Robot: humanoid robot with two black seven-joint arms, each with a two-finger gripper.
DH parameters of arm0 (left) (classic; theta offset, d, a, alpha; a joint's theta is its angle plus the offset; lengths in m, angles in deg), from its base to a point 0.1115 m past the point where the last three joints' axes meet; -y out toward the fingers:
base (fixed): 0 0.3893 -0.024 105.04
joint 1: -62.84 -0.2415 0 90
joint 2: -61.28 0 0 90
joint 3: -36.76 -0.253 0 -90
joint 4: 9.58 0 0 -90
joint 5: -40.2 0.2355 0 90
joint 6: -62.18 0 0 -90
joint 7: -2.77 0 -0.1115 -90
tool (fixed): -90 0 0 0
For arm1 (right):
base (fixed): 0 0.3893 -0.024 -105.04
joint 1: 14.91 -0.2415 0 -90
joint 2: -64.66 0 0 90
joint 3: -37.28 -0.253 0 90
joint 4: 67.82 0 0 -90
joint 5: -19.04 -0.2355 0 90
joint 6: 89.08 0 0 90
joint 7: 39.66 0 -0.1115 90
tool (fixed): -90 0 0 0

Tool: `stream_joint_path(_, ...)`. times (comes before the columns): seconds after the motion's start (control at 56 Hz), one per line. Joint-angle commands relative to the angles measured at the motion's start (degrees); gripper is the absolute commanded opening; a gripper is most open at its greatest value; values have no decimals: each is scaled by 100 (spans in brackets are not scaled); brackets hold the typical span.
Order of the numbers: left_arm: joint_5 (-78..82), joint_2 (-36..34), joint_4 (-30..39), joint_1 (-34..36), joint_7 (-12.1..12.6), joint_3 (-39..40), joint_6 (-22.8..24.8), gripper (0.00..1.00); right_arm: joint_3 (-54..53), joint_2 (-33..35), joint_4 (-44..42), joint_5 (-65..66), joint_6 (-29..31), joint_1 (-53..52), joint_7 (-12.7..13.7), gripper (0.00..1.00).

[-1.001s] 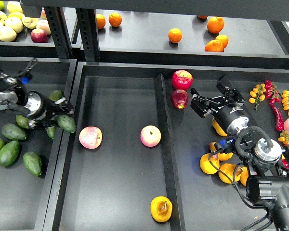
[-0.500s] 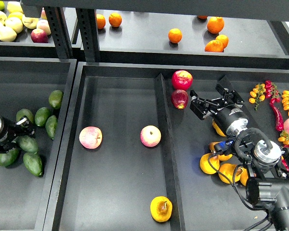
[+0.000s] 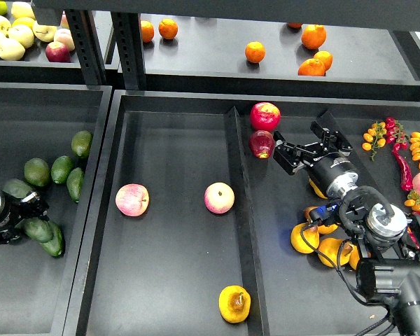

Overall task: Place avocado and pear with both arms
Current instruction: 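Carry the avocado with the left gripper into the bin of avocados, then open the left gripper to release the avocado and lift away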

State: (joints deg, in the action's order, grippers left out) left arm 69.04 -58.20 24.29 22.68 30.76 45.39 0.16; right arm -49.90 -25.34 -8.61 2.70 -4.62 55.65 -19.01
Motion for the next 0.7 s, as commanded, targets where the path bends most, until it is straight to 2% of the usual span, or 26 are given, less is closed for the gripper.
stream_joint_path(0.0,-1,48,-3,9,1,8,2,58,-1,0,3,0,0,19,0,100)
stream_joint_path(0.179,-1,83,-3,44,1,140,2,76,-1,0,3,0,0,37,0,100)
stream_joint_path(0.286,-1,74,-3,88,1,157,2,82,-1,0,3,-9,0,45,0,100)
stream_joint_path(0.411,-9,30,-3,176,1,166,2,93,8,0,3,-9,0,63,0,100)
stream_joint_path(0.536,-18,-13,-3,386,1,183,2,98,8,0,3,-9,0,72,9,100)
stream_joint_path(0.679,-97,-75,-21,598,1,377,2,98,8,0,3,-9,0,81,9,100)
